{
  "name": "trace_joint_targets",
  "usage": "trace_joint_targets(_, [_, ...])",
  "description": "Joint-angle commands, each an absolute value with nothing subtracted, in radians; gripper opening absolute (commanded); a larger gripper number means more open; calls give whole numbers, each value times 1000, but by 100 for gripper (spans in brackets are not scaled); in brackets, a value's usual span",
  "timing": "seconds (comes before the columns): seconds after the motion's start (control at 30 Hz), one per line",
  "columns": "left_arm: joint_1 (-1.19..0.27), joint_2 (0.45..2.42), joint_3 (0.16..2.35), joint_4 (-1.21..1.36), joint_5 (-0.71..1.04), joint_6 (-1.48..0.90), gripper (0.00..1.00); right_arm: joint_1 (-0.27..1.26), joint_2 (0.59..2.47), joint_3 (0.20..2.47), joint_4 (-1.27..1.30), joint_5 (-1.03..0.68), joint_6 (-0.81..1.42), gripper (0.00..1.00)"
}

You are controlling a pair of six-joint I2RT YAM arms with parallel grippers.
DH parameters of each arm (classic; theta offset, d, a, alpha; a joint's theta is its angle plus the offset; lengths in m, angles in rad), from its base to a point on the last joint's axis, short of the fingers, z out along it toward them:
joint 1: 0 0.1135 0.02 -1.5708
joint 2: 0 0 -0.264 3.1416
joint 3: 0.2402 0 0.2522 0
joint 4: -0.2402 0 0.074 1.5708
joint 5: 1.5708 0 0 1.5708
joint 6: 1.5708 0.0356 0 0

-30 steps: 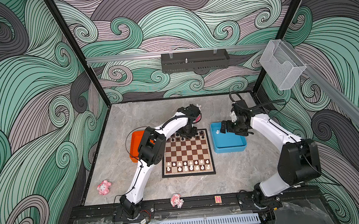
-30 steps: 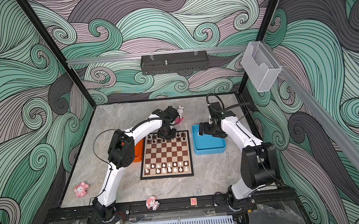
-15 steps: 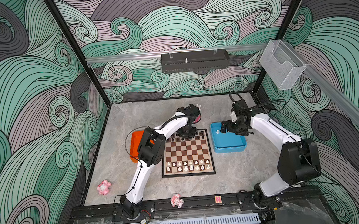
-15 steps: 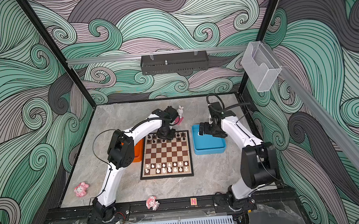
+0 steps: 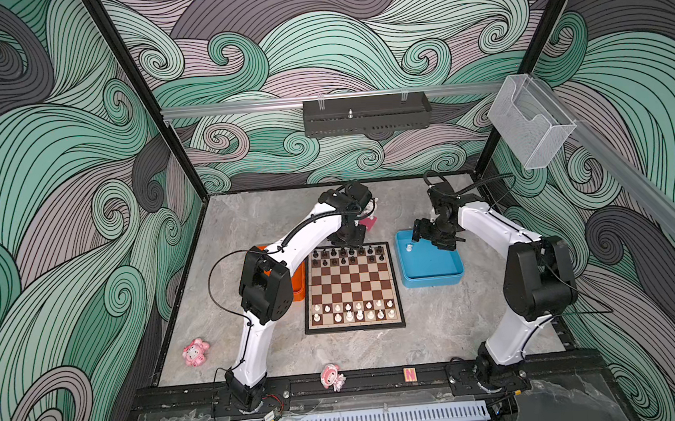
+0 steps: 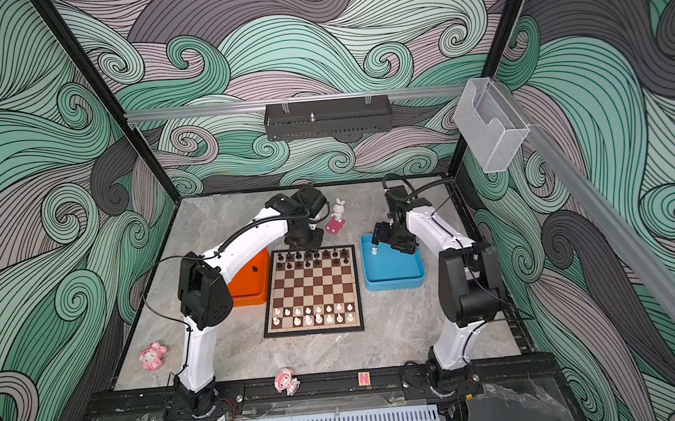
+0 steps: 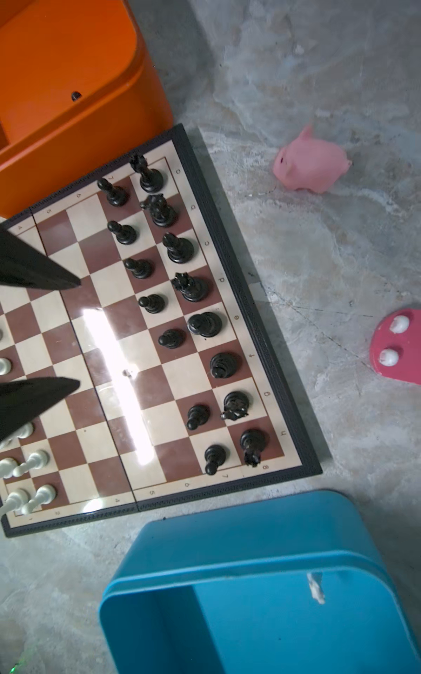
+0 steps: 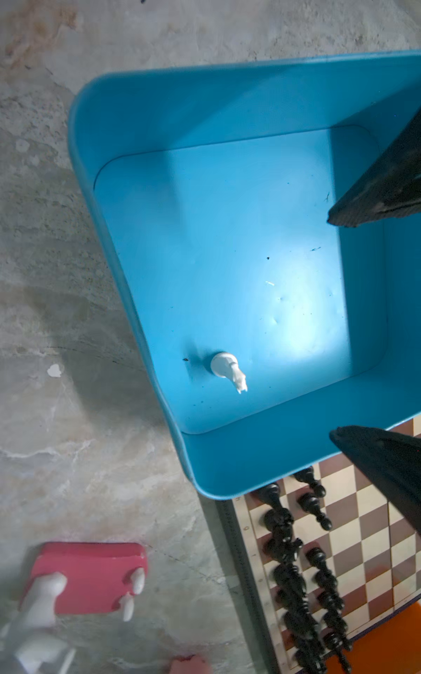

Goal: Set up the chess pieces on the board
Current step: 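Open the left gripper and raise it off the placed pawn, then return the left gripper over the orange tray while the right lowers onto the white knight, then close the right gripper on the white knight and lift it from the blue tray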

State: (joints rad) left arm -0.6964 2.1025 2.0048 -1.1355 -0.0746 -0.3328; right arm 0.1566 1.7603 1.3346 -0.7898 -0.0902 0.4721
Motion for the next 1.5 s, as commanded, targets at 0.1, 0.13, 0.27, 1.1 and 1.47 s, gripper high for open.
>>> trace_joint_targets(0.1, [-649,2005,1944,-1147,-117,-320,44,151,1803,1374,-774,-60,676,74])
trace_joint_targets(0.13, [-637,1995,1933,-1141,-118,-317,44,151,1808,1377,-771,-64,697,73])
trace_joint_targets(0.27, [-561,1954,1875,-1101,-103,-310,44,153,1844,1389,-766,-75,796,65])
trace_joint_targets(1.1, [-365,1913,1766,-1033,14,-308,44,192,1993,1438,-728,-167,916,41])
trace_joint_targets(1.47, [-360,1921,1760,-1031,21,-309,44,193,2011,1446,-721,-188,913,28])
